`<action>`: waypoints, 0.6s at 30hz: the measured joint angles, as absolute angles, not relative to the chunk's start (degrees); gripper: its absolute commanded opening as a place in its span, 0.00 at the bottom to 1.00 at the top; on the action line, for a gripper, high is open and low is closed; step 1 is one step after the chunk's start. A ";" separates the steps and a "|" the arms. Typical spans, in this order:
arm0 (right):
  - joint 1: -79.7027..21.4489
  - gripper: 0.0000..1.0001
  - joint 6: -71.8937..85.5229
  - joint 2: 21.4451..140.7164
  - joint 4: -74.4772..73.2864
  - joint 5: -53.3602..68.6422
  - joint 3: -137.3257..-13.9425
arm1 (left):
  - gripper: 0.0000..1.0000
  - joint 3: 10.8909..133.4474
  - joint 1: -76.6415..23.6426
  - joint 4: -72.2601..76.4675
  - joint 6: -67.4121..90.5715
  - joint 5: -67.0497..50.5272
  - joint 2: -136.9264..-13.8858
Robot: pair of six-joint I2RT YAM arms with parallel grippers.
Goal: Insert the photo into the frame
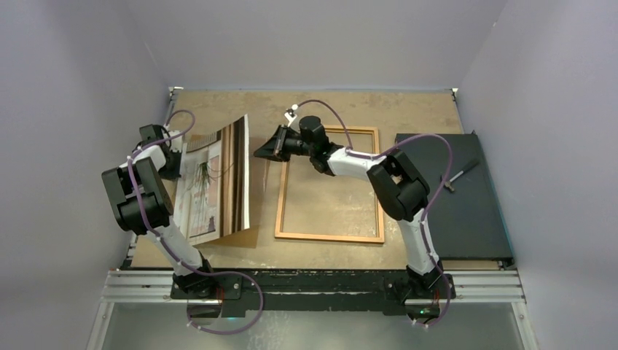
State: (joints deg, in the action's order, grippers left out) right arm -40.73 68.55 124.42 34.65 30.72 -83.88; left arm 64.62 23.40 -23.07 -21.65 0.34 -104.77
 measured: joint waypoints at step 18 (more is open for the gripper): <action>-34.20 0.00 58.17 112.75 9.72 23.11 -86.65 | 0.00 66.30 23.38 -22.61 -21.63 0.60 -106.06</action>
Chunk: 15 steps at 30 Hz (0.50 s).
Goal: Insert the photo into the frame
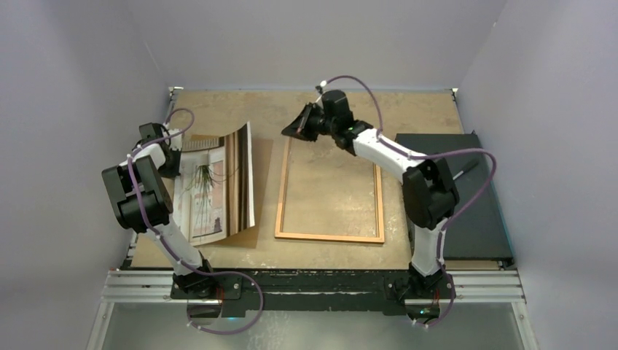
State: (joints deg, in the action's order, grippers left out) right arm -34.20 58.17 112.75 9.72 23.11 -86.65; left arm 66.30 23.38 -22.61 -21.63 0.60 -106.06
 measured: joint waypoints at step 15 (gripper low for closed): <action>-27.86 0.00 47.20 101.14 -10.85 11.55 -93.95 | 0.39 72.18 22.65 -30.22 -20.73 0.19 -106.52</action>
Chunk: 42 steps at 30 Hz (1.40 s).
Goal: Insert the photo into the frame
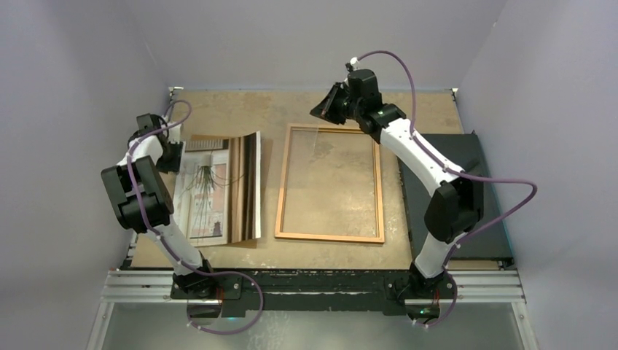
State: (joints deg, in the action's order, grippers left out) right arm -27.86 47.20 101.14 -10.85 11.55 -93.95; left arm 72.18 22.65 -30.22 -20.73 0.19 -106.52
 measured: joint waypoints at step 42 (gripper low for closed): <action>-22.00 0.00 38.37 68.23 -34.92 -0.51 -82.13 | 0.32 68.95 -25.91 -25.34 -1.21 -11.09 -106.80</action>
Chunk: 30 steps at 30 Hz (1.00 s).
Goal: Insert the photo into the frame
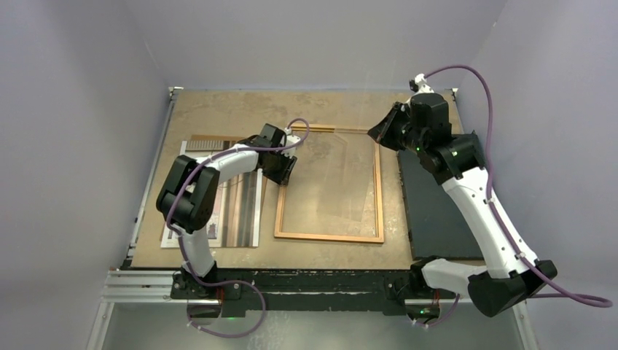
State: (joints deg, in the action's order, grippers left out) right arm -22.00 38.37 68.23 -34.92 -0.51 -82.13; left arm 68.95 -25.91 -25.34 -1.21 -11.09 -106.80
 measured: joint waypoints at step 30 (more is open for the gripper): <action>-22.00 0.00 40.10 73.25 -22.79 5.96 -73.19 | 0.22 57.25 -18.26 -15.94 1.96 -9.80 -99.81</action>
